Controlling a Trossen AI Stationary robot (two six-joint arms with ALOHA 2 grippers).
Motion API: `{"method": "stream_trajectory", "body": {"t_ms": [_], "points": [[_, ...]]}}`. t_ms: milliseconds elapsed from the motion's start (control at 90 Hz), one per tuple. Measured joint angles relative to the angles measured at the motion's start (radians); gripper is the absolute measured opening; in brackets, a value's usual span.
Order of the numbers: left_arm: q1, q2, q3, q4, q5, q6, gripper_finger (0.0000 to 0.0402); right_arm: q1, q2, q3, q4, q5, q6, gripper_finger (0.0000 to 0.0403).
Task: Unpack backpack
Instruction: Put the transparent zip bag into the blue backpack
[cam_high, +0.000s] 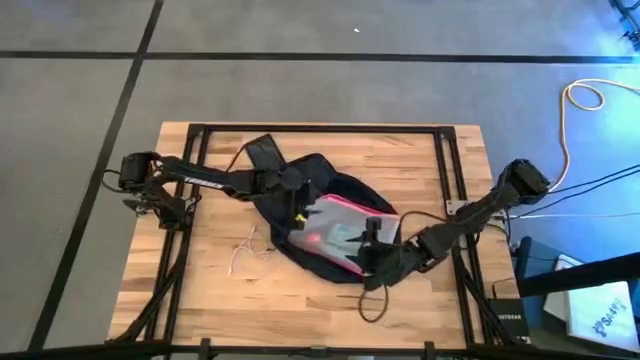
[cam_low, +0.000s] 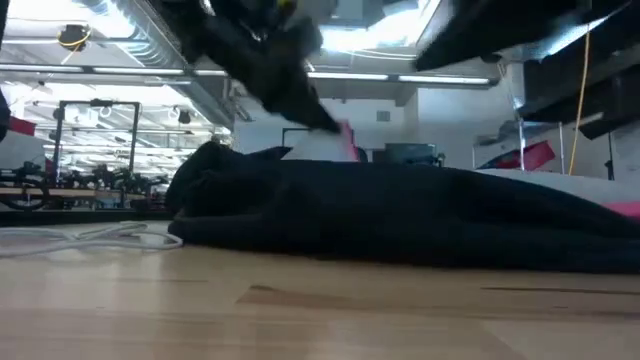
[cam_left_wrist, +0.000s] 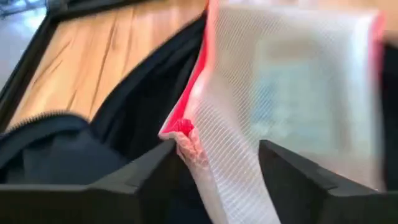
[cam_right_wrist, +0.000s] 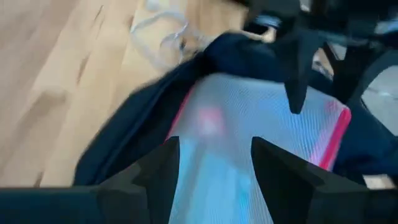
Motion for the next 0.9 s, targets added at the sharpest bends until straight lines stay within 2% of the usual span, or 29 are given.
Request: {"method": "stream_trajectory", "body": {"t_ms": [167, 333, 500, 578, 644, 733, 900], "points": [[-0.128, -0.145, 0.001, -0.130, -0.201, -0.063, 0.0209, -0.081, 0.096, 0.001, 0.199, -0.117, -0.060, 0.0182], [-0.251, -0.284, 0.001, -0.345, -0.351, -0.184, 0.0191, -0.141, 0.173, 0.017, 0.234, -0.124, -0.108, 0.0182], [-0.369, -0.324, 0.001, -0.669, -0.415, -0.399, 0.0180, -0.206, 0.222, 0.067, 0.236, -0.126, -0.104, 0.0182], [-0.425, -0.303, -0.018, -0.792, -0.446, -0.419, 0.0176, -0.222, 0.224, 0.085, 0.235, -0.148, -0.104, 0.0182], [-0.480, -0.286, -0.055, -0.803, -0.458, -0.318, 0.0173, -0.227, 0.224, 0.096, 0.237, -0.160, -0.107, 0.0182], [-0.546, -0.275, -0.093, -0.735, -0.493, -0.202, 0.0173, -0.226, 0.224, 0.108, 0.234, -0.169, -0.129, 0.0182], [-0.596, -0.268, -0.158, -0.633, -0.633, -0.171, 0.0173, -0.224, 0.224, 0.115, 0.231, -0.260, -0.131, 0.0182]]}}
